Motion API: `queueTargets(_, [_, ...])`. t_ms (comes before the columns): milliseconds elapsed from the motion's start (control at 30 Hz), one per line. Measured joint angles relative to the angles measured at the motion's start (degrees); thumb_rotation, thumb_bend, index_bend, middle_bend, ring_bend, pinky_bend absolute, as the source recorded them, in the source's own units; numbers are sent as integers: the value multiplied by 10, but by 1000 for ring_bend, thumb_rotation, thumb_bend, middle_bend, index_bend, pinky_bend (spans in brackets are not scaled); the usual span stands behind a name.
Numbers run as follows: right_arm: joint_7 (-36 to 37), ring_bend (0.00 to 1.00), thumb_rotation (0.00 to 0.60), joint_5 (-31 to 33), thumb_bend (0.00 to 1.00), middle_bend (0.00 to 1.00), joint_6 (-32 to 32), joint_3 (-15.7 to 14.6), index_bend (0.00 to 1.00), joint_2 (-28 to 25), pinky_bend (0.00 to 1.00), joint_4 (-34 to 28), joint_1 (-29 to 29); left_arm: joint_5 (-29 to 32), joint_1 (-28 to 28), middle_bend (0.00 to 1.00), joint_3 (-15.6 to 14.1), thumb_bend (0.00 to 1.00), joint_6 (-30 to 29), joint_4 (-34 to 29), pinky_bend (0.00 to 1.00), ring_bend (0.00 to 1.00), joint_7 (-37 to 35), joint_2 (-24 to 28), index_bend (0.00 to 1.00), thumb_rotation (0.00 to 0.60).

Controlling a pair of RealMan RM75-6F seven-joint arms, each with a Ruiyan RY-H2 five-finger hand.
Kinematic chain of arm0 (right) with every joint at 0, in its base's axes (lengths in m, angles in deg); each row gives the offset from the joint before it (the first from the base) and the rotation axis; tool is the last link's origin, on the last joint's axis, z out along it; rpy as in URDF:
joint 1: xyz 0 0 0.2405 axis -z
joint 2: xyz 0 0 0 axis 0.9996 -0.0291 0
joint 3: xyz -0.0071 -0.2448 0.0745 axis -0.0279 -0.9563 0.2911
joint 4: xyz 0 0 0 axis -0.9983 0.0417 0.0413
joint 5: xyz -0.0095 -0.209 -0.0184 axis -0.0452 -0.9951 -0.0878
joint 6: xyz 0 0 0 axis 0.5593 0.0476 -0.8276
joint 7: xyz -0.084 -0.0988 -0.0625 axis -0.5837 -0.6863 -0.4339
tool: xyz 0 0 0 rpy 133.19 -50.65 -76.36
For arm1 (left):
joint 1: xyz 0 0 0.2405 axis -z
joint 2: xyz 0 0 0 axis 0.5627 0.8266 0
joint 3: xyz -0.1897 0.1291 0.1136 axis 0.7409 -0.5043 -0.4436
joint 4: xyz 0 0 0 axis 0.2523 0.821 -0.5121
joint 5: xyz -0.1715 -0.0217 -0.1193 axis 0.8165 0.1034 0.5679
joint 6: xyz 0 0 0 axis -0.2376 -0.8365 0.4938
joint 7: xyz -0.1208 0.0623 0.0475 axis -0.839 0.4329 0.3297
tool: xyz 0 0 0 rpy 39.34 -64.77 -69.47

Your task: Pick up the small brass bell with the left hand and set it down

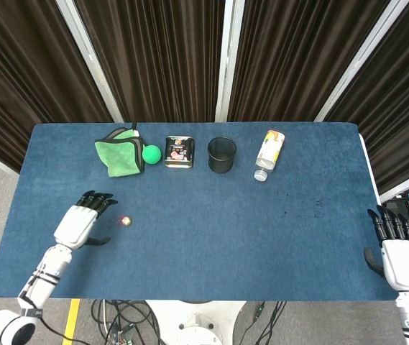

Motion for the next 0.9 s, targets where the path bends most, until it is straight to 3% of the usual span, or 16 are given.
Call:
queueTargets(200, [4,0,600,-2,302,0,-3,1,0,-2,0,-1,0,24,15,155,-2,122,28,12,119,104,12,-23,237,600])
queueTargets(533, [2,0,600,-1,309,0,-1,1,0,-5,0,-3,-1,43,31,175,0,175,34,52,119,105,14,-55,357,600])
queueTargets(900, [0,0,600,3,346,0,1,2,0,-6,0,-5,-1,53,52,180,2,197,53,84,143,105,1,-78,387,600])
